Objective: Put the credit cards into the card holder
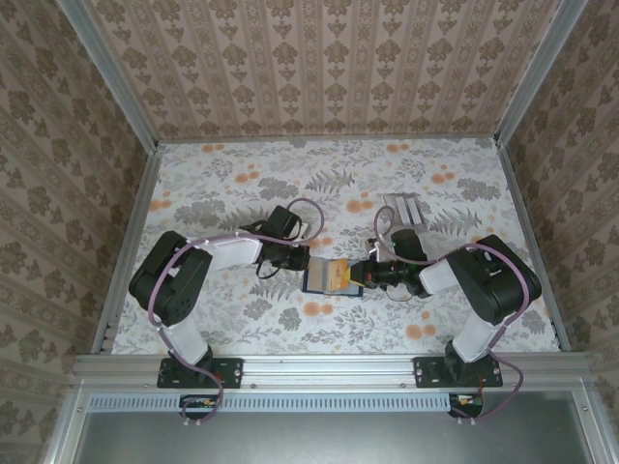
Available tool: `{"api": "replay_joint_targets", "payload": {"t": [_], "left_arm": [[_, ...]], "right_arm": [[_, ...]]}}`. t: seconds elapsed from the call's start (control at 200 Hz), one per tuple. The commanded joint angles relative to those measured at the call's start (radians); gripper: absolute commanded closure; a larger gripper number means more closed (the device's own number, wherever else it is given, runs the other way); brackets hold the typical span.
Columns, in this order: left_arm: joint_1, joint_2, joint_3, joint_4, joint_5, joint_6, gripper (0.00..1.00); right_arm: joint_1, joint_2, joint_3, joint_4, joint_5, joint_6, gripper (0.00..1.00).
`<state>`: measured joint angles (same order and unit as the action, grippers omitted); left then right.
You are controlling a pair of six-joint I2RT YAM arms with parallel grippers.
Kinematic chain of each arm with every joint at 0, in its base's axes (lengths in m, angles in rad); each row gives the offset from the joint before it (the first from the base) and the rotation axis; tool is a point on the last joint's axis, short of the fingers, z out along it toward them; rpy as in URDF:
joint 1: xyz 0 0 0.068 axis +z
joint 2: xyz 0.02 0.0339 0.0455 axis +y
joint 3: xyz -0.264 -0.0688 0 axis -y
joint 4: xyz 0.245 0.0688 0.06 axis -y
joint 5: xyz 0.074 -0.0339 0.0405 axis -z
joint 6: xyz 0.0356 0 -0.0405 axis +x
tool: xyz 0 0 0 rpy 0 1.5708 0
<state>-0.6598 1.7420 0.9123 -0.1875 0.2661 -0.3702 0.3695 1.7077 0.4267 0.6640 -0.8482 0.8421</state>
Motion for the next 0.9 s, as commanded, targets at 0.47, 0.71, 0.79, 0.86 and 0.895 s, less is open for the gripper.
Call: {"api": "replay_joint_targets", "payload": {"t": [0.47, 0.71, 0.79, 0.86, 0.895], "left_arm": [[0.043, 0.085, -0.008, -0.03, 0.013, -0.008, 0.91], [0.043, 0.083, -0.013, -0.023, 0.015, -0.015, 0.91], [0.043, 0.08, -0.012, -0.026, 0.013, -0.015, 0.91], [0.044, 0.08, -0.013, -0.026, 0.012, -0.015, 0.91], [0.044, 0.08, -0.014, -0.025, 0.012, -0.015, 0.91]], "right_arm": [[0.012, -0.018, -0.034, 0.078, -0.089, -0.008, 1.0], [0.014, -0.03, -0.042, 0.083, -0.1, -0.008, 1.0], [0.014, -0.041, -0.045, 0.079, -0.101, -0.009, 1.0], [0.014, -0.05, -0.049, 0.075, -0.101, -0.009, 1.0], [0.014, -0.053, -0.052, 0.074, -0.098, -0.008, 1.0]]}}
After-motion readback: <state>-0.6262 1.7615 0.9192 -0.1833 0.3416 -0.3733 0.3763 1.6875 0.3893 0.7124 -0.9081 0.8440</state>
